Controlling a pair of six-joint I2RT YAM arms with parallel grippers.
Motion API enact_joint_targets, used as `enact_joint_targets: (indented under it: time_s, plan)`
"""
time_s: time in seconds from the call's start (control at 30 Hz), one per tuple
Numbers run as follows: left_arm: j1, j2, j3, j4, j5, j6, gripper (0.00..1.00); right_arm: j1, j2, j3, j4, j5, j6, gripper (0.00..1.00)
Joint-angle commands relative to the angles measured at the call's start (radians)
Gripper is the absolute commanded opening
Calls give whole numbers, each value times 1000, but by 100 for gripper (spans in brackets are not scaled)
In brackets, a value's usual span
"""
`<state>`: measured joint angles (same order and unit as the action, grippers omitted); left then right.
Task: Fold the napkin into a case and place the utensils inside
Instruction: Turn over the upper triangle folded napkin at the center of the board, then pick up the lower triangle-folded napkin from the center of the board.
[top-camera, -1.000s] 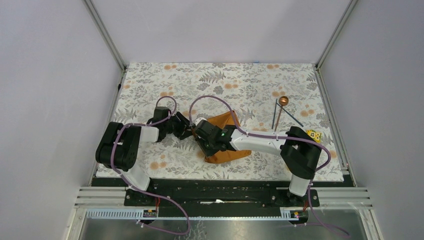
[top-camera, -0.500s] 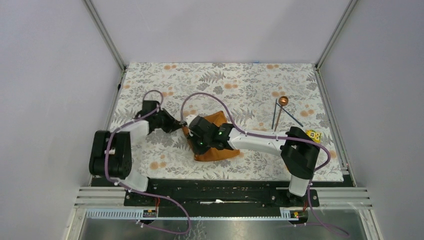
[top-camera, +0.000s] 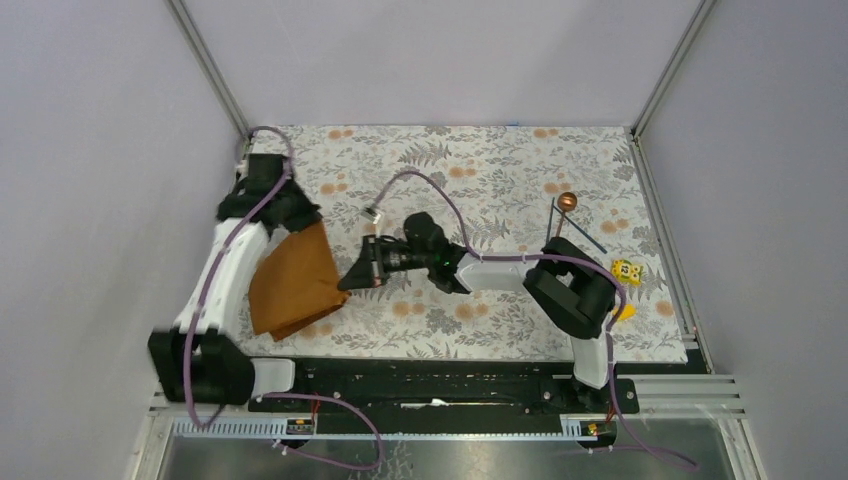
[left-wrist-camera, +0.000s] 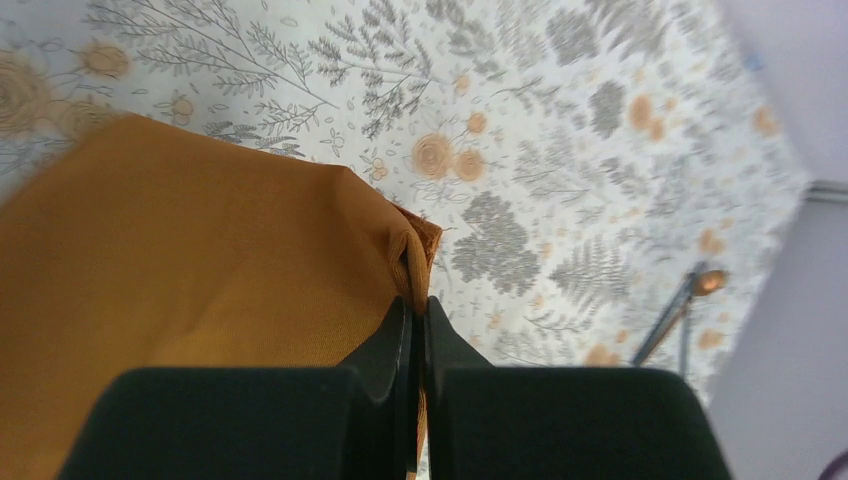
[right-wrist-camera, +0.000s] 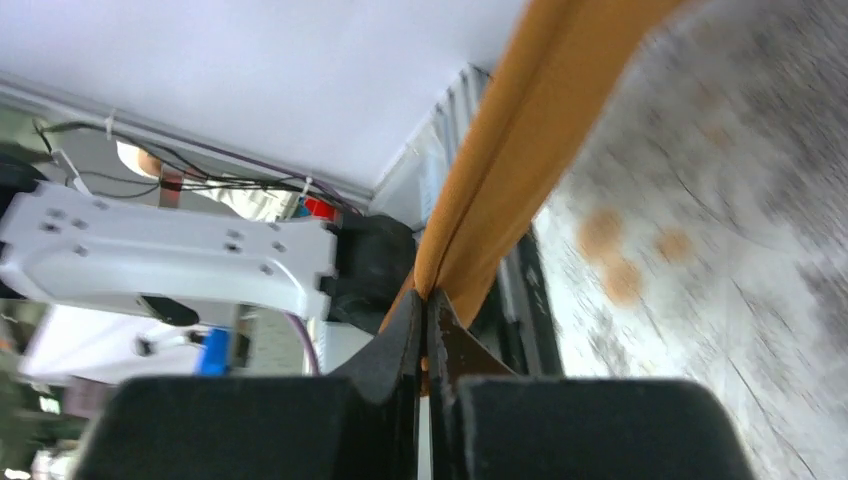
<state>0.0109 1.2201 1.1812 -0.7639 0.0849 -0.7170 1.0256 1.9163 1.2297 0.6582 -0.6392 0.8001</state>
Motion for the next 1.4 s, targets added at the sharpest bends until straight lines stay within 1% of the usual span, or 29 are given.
enact_joint_targets:
  time_s: [0.0,0.13,0.23,0.33,0.37,0.4,0.43,0.47,0.53,0.57,0.6,0.67,0.73,0.77,0.83,0.9,1.0,1.03,1.1,1.17,1.37]
  plan:
    - [-145,284,43,209,-184,-25,0,-96,93,-224,396,-303,322,0]
    - [-271,520,142,284,-230,-53,0,-190,131,-343,459,-341,318,0]
    - [-341,651,226,308,-246,-58,0,-261,141,-423,441,-372,272,0]
    - [-382,734,280,324,-228,-64,0,-324,120,-480,333,-380,184,0]
    - [-390,752,290,329,-213,-64,0,-340,102,-491,253,-366,135,0]
    - [-397,772,299,335,-198,-61,0,-352,82,-488,146,-348,67,3]
    - [-403,778,302,336,-188,-56,4,-364,57,-483,20,-319,5,9]
    - [-408,780,304,335,-180,-51,19,-374,23,-481,-89,-276,-52,18]
    - [-412,758,290,336,-156,-31,41,-385,-29,-462,-274,-204,-147,34]
    - [-413,735,277,334,-137,-16,53,-389,-46,-442,-376,-170,-205,40]
    - [-414,704,258,334,-115,1,62,-392,-64,-433,-451,-138,-247,45]
    - [-414,620,203,330,-66,37,73,-393,-98,-440,-485,-123,-267,51]
    - [-419,521,117,329,9,78,77,-397,-104,-441,-491,-139,-263,52]
    - [-429,481,77,321,37,93,77,-398,-98,-441,-488,-149,-260,51]
    - [-469,408,-4,285,50,109,73,-397,-82,-450,-453,-170,-241,50]
    - [-543,345,-79,263,13,114,69,-398,-64,-457,-401,-189,-221,48]
    - [-676,295,-156,262,-74,101,65,-398,-34,-439,-376,-195,-216,45]
    - [-711,295,-166,263,-108,104,64,-398,-24,-434,-363,-201,-212,44]
    - [-761,322,-168,254,-164,114,57,-398,-4,-421,-345,-212,-203,42]
    - [-786,353,-159,246,-193,116,51,-398,19,-405,-336,-219,-197,38]
    - [-849,393,-159,229,-250,90,43,-399,37,-395,-319,-207,-190,37]
